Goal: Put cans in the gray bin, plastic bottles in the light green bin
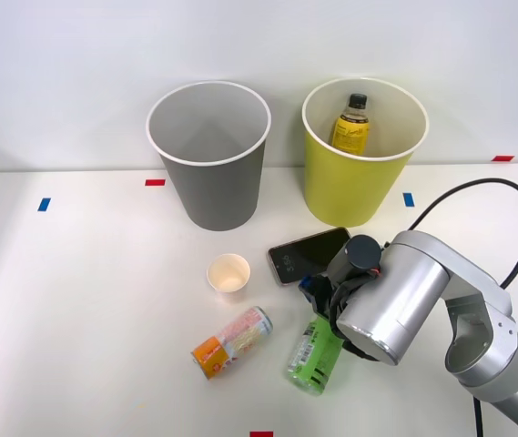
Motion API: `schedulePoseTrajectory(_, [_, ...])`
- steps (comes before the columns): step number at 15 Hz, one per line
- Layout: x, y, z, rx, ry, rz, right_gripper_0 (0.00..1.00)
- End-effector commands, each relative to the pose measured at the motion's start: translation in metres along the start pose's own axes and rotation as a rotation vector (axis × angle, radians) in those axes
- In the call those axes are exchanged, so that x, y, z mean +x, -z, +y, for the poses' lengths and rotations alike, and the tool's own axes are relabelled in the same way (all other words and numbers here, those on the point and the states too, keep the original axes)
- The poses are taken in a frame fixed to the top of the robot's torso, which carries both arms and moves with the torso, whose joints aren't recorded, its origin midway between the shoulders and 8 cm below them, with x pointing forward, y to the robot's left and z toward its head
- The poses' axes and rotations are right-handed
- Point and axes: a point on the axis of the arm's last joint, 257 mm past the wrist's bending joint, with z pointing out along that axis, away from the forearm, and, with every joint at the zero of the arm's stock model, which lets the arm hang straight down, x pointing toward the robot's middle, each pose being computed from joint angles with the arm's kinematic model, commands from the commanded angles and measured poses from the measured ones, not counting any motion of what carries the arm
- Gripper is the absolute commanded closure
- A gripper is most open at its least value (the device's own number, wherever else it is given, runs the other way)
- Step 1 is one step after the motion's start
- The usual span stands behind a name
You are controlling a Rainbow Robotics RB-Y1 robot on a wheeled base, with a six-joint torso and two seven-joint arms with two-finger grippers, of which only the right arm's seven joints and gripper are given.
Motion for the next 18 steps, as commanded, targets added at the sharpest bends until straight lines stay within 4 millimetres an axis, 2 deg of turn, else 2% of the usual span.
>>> schedulePoseTrajectory(1, [-0.001,0.0,0.0,0.0,0.03,-0.018,1.0])
schedulePoseTrajectory(7, [-0.004,0.012,0.008,-0.031,0.107,-0.065,1.0])
schedulePoseTrajectory(8, [-0.01,0.017,0.007,-0.037,0.191,-0.088,1.0])
schedulePoseTrajectory(13, [-0.038,0.058,0.005,-0.064,0.611,-0.233,1.0])
schedulePoseTrajectory(18, [-0.047,0.106,0.0,-0.092,0.886,-0.414,1.0])
